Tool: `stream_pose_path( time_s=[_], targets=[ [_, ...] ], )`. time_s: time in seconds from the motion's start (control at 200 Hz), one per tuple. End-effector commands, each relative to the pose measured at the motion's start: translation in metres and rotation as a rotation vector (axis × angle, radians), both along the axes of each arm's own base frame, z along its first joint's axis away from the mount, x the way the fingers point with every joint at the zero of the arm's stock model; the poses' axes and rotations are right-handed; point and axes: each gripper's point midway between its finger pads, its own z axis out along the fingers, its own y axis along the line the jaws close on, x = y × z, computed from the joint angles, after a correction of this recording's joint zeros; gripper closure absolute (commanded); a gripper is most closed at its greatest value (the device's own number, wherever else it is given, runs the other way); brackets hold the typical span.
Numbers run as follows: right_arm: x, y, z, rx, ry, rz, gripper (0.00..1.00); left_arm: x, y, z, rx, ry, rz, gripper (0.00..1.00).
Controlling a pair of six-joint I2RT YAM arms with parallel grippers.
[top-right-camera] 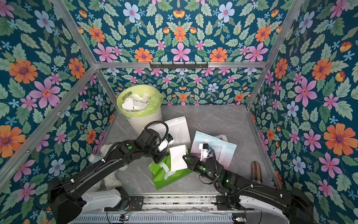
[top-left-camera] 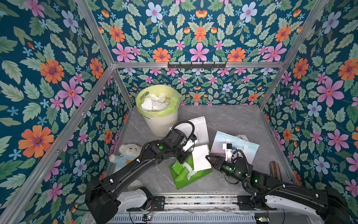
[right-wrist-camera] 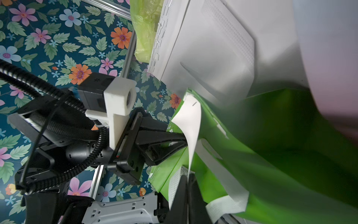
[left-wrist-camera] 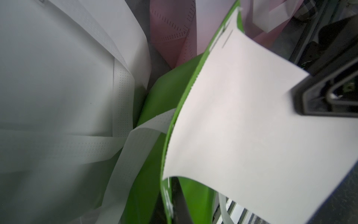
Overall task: Shred takeout receipts and throw away
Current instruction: Tear off the takeout receipt from the takeout bag.
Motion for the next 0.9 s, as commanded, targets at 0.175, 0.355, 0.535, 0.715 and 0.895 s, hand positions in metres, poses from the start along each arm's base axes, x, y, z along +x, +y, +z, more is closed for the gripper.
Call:
stream_pose_path(
  time_s=[0.175, 0.355, 0.535, 0.715, 0.895],
  targets=[
    [-0.002, 0.003, 0.046, 0.044, -0.123, 0.026, 1.00, 0.000, 0.009, -0.009, 0.056, -0.004, 0.005, 1.00],
    [-0.002, 0.002, 0.075, 0.083, -0.219, 0.026, 1.00, 0.001, 0.010, -0.012, 0.067, -0.005, 0.011, 1.00],
    [0.005, -0.004, 0.086, 0.092, -0.267, -0.033, 1.00, 0.004, 0.014, -0.011, 0.079, -0.027, 0.020, 1.00],
    [0.010, -0.014, 0.094, 0.090, -0.301, -0.088, 1.00, 0.005, 0.015, -0.013, 0.086, -0.035, 0.018, 1.00],
    [0.013, -0.020, 0.099, 0.069, -0.334, -0.119, 1.00, 0.007, 0.015, -0.012, 0.094, -0.043, 0.024, 1.00]
  ],
)
